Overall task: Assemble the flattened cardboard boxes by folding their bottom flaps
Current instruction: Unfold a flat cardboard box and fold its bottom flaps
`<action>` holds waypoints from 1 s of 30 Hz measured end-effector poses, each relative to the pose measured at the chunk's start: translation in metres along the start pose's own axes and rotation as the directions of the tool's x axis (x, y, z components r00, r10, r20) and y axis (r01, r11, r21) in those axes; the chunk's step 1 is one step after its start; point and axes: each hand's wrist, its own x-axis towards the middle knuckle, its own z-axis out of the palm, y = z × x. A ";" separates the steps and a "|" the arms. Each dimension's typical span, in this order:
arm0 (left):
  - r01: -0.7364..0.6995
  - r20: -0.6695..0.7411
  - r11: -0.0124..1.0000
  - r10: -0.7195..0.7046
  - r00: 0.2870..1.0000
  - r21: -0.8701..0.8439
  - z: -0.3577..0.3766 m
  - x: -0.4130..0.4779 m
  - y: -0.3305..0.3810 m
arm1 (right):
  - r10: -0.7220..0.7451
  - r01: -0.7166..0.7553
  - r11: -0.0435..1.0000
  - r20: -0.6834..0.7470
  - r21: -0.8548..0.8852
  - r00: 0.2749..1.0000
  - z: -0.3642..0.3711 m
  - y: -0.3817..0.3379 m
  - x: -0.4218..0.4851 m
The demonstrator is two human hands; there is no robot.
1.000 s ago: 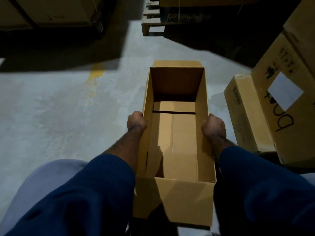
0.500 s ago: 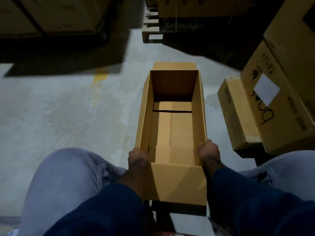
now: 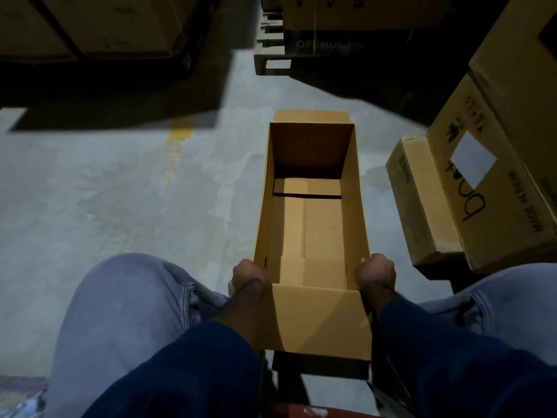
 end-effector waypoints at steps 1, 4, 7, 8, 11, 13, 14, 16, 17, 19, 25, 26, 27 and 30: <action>0.013 0.003 1.000 -0.013 1.000 0.013 0.001 0.000 0.000 | -0.004 0.004 1.000 -0.006 0.001 1.000 0.001 0.000 -0.002; 0.051 -0.003 0.999 -0.051 0.999 -0.002 0.003 -0.004 0.001 | -0.031 0.031 0.999 -0.004 0.008 1.000 0.004 0.002 -0.007; 0.071 -0.036 0.987 -0.077 0.996 -0.146 -0.005 -0.008 0.004 | -0.072 0.074 0.997 -0.046 0.036 0.996 0.000 -0.001 -0.010; 0.068 -0.049 0.976 -0.080 0.996 -0.205 -0.011 -0.008 0.007 | -0.098 0.102 0.993 -0.077 0.051 0.992 -0.001 -0.005 -0.012; -0.006 -0.092 0.921 -0.033 0.995 -0.389 -0.035 -0.005 0.021 | -0.174 0.209 0.967 -0.222 0.144 0.959 -0.011 -0.024 -0.013; -0.121 -0.121 0.891 0.075 0.990 -0.439 -0.046 0.001 0.030 | -0.218 0.283 0.932 -0.273 0.225 0.937 -0.018 -0.039 -0.009; -0.189 -0.106 0.875 0.158 0.982 -0.446 -0.051 0.003 0.032 | -0.256 0.325 0.906 -0.259 0.271 0.931 -0.021 -0.046 -0.008; -0.321 -0.026 0.827 0.349 0.937 -0.461 -0.058 0.006 0.035 | -0.364 0.393 0.862 -0.148 0.321 0.920 -0.025 -0.052 -0.005; -0.362 0.033 0.813 0.422 0.906 -0.455 -0.058 0.011 0.034 | -0.409 0.409 0.860 -0.068 0.305 0.910 -0.028 -0.050 -0.002; -0.405 0.198 0.846 0.489 0.850 -0.348 -0.053 0.019 0.027 | -0.461 0.411 0.871 0.157 0.270 0.873 -0.034 -0.039 0.004; -0.477 0.182 0.869 0.452 0.873 0.131 -0.033 0.021 0.024 | -0.403 0.427 0.904 0.327 -0.002 0.855 -0.025 -0.015 0.022; -0.475 0.153 0.872 0.456 0.877 0.123 -0.036 0.022 0.025 | -0.400 0.427 0.904 0.295 -0.029 0.868 -0.022 -0.015 0.023; -0.469 0.128 0.873 0.454 0.882 0.132 -0.037 0.026 0.026 | -0.398 0.428 0.902 0.273 -0.059 0.876 -0.020 -0.013 0.024; -0.461 0.074 0.861 0.457 0.887 0.213 -0.038 0.029 0.025 | -0.386 0.419 0.896 0.210 -0.145 0.898 -0.013 -0.008 0.026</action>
